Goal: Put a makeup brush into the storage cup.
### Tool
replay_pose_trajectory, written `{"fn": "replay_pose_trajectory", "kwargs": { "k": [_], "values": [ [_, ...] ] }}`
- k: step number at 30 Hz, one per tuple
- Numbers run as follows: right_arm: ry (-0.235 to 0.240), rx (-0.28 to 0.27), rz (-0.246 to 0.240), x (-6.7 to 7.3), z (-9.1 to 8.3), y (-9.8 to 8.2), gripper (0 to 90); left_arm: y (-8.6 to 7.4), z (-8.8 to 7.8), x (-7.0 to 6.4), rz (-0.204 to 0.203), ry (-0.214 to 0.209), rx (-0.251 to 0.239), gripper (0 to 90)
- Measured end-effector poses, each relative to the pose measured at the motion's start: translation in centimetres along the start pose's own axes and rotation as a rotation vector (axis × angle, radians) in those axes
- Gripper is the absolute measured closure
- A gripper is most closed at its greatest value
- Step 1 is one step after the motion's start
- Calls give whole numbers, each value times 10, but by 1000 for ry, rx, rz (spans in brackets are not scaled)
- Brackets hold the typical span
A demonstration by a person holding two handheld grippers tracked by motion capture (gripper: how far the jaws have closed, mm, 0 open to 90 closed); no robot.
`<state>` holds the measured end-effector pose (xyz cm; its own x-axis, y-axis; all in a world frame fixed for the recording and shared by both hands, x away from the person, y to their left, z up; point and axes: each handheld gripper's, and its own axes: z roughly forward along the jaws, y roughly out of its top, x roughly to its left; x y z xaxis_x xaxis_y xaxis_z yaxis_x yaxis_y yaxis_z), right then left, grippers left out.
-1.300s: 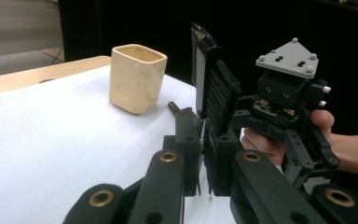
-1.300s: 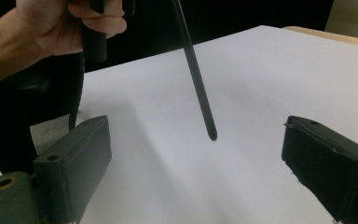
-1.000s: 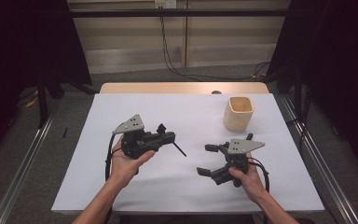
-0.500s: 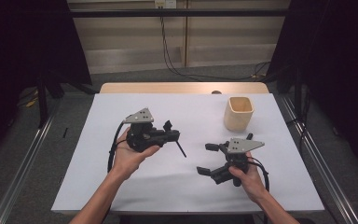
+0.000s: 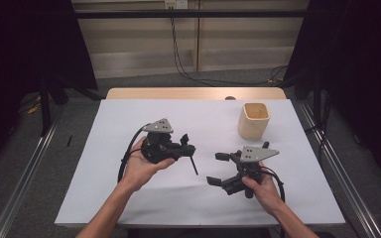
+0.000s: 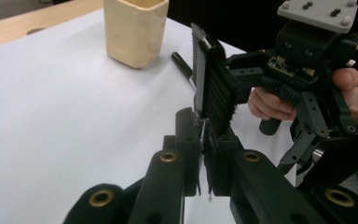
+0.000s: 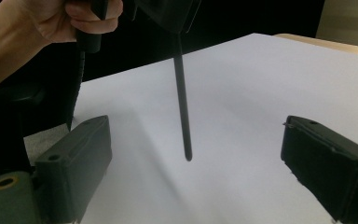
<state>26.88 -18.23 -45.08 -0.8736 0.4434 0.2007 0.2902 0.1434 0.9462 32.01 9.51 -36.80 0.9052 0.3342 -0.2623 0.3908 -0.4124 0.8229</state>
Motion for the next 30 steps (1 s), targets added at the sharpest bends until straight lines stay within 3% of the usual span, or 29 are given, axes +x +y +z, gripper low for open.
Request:
{"fn": "replay_pose_trajectory", "kwargs": {
  "k": [6, 18, 22, 30],
  "values": [
    [29, -10, -7, 3, 1, 5, 86, 0, 2, -2, -4, -1, 21, 855],
    [54, 31, -30, 9, 16, 18, 87, 0, 5, -6, 3, -14, 27, 855],
    [45, 49, -49, 10, 22, 21, 153, 0, 6, -6, 3, -17, 29, 856],
    [50, 71, -23, 7, 32, 20, 371, -2, 8, -5, 4, -22, 33, 855]
  ]
}}
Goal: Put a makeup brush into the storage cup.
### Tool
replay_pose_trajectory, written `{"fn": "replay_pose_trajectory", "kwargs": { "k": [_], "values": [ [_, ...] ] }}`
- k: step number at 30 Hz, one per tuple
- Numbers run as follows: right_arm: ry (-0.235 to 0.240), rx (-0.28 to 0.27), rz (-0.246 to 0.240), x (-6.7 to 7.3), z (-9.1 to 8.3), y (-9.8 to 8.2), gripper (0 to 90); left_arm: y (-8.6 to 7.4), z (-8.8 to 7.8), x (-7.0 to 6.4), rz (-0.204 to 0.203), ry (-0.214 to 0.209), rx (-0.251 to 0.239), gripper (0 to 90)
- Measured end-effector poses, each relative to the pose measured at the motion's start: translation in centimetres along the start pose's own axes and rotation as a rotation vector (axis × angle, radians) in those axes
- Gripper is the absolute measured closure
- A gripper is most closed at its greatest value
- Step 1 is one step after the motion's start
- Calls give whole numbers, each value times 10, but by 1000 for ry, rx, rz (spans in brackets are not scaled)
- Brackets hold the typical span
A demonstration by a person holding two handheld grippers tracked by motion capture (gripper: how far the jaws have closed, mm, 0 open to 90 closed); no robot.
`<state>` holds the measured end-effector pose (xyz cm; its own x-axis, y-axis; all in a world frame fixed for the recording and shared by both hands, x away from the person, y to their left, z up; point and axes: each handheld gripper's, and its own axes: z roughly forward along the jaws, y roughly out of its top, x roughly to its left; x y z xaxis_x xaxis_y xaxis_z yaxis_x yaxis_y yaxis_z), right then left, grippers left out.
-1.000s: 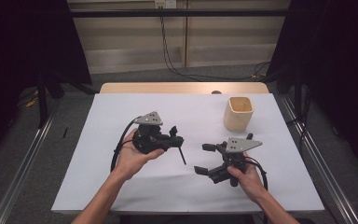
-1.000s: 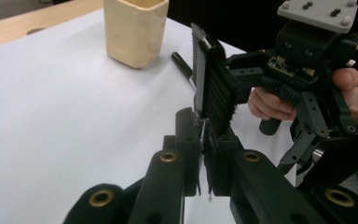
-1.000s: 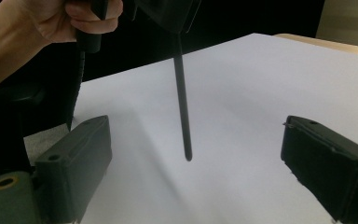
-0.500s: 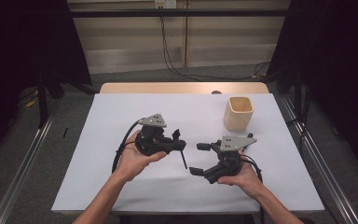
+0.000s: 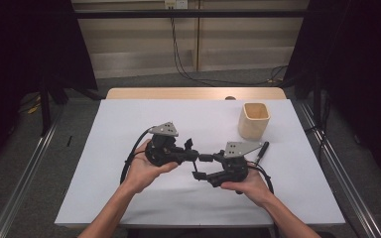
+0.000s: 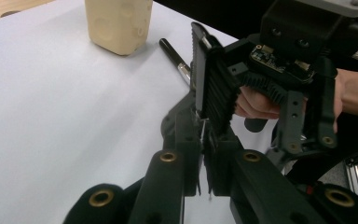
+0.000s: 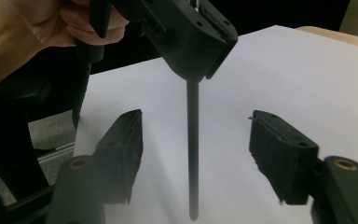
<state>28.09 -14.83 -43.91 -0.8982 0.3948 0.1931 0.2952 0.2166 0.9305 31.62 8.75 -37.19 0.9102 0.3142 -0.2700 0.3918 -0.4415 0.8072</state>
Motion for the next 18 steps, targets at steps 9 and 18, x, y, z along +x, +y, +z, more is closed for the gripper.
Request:
{"fn": "replay_pose_trajectory", "kwargs": {
  "k": [9, 18],
  "values": [
    [23, -9, 4, -2, 2, 0, 653, -1, 3, -1, -1, -7, 2, 855],
    [38, -1, 26, -3, 5, -2, 774, -1, 6, -2, 13, -16, 3, 855]
  ]
}}
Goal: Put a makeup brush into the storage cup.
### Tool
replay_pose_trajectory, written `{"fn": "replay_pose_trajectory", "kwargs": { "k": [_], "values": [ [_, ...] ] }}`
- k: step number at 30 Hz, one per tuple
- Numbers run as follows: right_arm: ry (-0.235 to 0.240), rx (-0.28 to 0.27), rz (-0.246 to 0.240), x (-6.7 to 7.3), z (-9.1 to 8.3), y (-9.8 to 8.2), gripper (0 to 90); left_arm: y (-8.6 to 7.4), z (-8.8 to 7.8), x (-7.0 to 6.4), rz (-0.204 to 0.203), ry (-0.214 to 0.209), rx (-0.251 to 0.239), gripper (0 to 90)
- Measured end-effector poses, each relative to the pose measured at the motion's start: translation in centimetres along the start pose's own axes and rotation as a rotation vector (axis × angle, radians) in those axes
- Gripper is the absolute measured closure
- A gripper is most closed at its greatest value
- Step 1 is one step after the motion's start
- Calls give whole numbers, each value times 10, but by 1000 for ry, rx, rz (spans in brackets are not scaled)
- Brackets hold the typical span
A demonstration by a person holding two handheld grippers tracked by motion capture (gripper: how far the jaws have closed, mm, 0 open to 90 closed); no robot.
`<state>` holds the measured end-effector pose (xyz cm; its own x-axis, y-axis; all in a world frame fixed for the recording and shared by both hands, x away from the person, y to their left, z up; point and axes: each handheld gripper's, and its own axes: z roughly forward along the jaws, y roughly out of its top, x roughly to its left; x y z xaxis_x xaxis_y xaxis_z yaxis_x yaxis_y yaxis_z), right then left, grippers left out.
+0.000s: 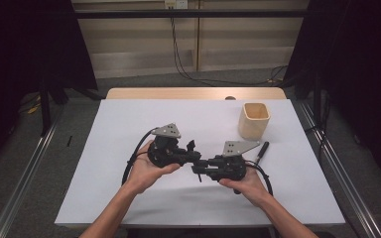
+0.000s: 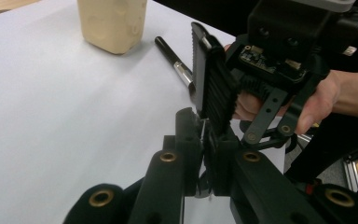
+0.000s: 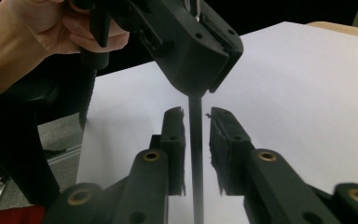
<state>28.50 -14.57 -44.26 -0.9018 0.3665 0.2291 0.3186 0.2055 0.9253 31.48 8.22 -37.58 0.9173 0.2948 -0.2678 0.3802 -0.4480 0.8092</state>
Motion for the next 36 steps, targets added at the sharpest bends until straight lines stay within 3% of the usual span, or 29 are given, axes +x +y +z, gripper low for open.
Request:
{"fn": "replay_pose_trajectory", "kwargs": {
  "k": [5, 27, 32, 36],
  "values": [
    [10, -6, 10, 0, 0, 0, 844, 0, 1, 0, 2, -3, 0, 855],
    [0, 8, 7, 0, -1, -1, 861, -6, 5, 3, -7, -12, -37, 849],
    [-6, 10, 10, -1, -1, -1, 861, -8, 6, 4, -17, -5, -51, 834],
    [-19, 9, 14, -2, -3, -1, 861, -9, 9, 3, -18, 13, -52, 756]
  ]
}}
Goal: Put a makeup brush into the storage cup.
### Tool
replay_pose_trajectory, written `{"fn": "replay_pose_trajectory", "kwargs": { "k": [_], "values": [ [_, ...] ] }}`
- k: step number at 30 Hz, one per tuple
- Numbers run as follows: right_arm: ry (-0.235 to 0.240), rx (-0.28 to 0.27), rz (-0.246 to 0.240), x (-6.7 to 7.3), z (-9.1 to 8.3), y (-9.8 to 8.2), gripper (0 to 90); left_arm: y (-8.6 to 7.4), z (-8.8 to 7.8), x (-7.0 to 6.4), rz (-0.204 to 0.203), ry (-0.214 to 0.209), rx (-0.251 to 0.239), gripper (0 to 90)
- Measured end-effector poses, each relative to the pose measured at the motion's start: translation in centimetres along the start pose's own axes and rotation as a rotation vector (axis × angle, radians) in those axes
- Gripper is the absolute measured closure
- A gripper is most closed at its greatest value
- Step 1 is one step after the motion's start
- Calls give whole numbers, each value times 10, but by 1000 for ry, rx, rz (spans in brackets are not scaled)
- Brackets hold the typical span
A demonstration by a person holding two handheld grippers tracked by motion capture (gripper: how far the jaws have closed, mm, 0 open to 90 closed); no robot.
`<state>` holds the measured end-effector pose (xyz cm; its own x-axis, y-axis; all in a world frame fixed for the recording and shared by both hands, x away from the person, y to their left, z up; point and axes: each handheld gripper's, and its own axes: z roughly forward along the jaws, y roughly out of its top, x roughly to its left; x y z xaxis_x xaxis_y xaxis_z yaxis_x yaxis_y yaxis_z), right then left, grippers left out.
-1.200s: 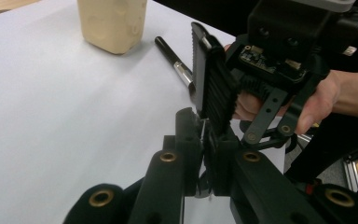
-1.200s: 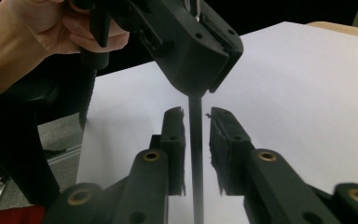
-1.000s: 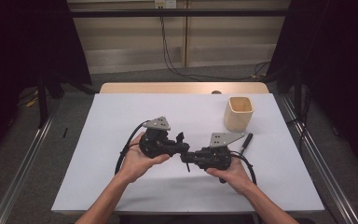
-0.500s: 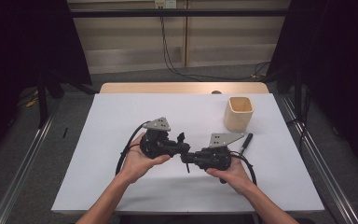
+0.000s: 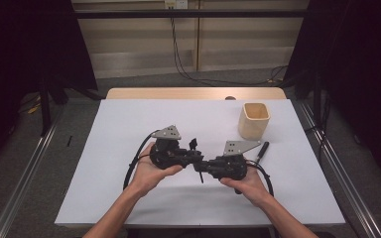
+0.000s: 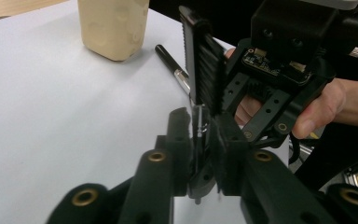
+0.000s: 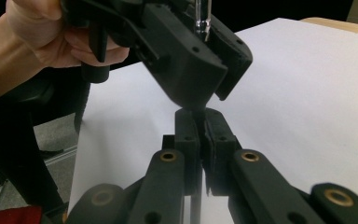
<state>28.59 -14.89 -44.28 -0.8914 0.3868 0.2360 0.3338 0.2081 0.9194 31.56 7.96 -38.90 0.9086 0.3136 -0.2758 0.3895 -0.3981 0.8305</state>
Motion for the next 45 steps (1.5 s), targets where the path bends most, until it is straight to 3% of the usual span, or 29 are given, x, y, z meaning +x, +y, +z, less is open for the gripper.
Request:
{"fn": "replay_pose_trajectory", "kwargs": {
  "k": [7, 22, 32, 35, 40, 43, 45],
  "values": [
    [-20, -2, 1, -3, -3, 0, 861, -2, -2, 0, 12, 34, -17, 612],
    [-50, -11, 0, -5, -8, 1, 860, -8, -13, -1, 12, 187, -39, 114],
    [-68, -17, 1, -6, -11, 1, 860, -19, -30, 6, -2, 240, -81, 34],
    [-73, -15, 0, -6, -12, 1, 860, -23, -35, 8, 5, 213, -99, 30],
    [-78, -18, 3, -7, -14, 1, 860, -28, -41, 9, 3, 252, -124, 24],
    [-84, -19, 3, -7, -16, 1, 860, -33, -46, 9, 28, 256, -136, 24],
    [-86, -20, 5, -8, -17, 1, 860, -35, -49, 8, 27, 283, -139, 24]
  ]
}}
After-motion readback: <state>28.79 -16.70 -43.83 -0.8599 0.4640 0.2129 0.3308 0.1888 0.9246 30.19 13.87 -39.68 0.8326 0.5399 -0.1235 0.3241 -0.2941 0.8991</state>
